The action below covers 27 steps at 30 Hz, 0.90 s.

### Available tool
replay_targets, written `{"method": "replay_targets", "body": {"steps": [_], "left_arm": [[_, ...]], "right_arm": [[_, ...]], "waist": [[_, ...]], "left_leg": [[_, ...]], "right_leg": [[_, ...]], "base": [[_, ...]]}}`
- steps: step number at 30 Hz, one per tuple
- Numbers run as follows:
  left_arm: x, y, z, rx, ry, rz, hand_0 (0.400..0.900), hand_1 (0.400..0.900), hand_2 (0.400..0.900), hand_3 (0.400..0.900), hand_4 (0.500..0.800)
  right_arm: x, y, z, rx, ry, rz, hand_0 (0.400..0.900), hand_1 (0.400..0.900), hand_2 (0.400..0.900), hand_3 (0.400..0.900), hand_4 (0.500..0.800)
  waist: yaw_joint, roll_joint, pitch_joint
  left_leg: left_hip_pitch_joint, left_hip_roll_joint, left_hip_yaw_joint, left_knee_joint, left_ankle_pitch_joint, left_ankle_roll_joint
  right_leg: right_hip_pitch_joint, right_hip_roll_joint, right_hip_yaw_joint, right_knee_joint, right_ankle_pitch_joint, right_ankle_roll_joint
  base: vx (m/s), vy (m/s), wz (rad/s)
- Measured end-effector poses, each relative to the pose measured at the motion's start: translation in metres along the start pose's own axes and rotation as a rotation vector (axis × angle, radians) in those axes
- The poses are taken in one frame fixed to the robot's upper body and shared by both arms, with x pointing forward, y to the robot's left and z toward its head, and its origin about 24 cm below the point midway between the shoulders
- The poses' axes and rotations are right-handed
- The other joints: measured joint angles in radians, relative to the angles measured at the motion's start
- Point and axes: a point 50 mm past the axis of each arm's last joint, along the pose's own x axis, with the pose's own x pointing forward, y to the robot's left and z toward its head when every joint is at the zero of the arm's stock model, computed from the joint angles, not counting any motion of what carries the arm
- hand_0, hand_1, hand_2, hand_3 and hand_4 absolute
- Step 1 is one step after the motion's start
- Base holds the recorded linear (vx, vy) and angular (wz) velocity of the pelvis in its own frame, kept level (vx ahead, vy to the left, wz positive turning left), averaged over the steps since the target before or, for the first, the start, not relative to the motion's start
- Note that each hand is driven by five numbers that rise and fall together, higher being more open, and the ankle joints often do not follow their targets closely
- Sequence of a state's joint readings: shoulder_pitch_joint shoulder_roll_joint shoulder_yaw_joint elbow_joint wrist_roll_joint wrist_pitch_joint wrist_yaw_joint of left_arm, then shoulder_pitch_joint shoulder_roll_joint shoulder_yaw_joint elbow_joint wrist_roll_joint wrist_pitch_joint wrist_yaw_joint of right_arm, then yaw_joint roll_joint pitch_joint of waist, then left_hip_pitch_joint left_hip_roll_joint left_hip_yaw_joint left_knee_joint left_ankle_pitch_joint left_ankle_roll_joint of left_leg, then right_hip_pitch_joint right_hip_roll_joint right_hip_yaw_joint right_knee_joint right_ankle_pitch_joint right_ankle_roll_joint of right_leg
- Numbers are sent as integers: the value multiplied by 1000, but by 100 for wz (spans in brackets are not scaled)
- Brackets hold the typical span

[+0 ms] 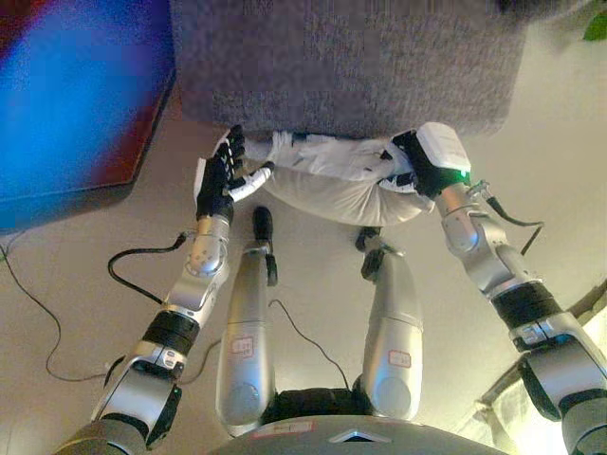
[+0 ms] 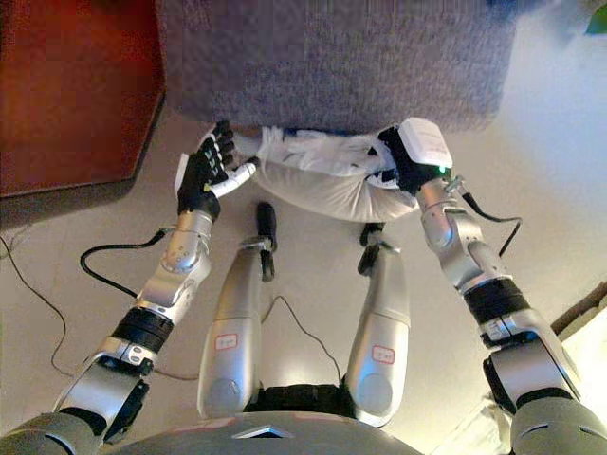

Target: Pick up the pillow and put it on the sofa.

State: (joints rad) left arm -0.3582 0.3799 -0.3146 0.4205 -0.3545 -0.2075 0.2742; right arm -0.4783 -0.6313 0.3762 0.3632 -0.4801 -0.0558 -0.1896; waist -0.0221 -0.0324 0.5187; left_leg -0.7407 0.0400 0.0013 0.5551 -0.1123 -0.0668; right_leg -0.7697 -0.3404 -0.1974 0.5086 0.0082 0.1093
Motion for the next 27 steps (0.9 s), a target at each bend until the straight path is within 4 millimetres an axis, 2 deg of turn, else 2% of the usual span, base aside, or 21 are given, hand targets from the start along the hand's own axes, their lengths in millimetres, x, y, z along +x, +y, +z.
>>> {"method": "replay_targets", "body": {"steps": [8,13,17,22,27], "left_arm": [[-23,5,-29,2,100,-27,900,900,900,900,800],[-38,17,-44,13,162,0,900,900,900,900,800],[-51,36,-55,25,211,71,900,900,900,900,800],[-78,62,-75,57,309,166,900,900,900,900,800],[-99,67,-89,93,379,167,900,900,900,900,800]], "right_arm": [[-37,16,-9,59,26,28,400,400,400,400,500],[-53,14,-7,98,9,31,400,400,400,400,500],[-60,5,-2,117,-23,16,400,400,400,400,500],[-71,-5,-7,172,-10,-21,400,400,400,400,500],[-80,-19,-15,232,23,-85,400,400,400,400,500]], "waist": [[-2,-15,-4],[-1,-29,-16],[-1,-64,-46],[-1,-100,-153],[-2,-100,-253]], "left_leg": [[326,4,19,-175,15,10],[499,6,32,-308,46,5],[608,13,60,-408,71,-2],[696,28,102,-497,83,-13],[764,34,114,-559,88,-19]], "right_leg": [[345,22,-28,-218,48,32],[518,41,-50,-363,93,38],[598,57,-54,-434,113,36],[648,83,-47,-497,128,33],[708,96,-52,-547,131,36]], "base": [[97,21,-7],[142,30,-15],[106,34,-23],[71,41,-20],[36,15,5]]}}
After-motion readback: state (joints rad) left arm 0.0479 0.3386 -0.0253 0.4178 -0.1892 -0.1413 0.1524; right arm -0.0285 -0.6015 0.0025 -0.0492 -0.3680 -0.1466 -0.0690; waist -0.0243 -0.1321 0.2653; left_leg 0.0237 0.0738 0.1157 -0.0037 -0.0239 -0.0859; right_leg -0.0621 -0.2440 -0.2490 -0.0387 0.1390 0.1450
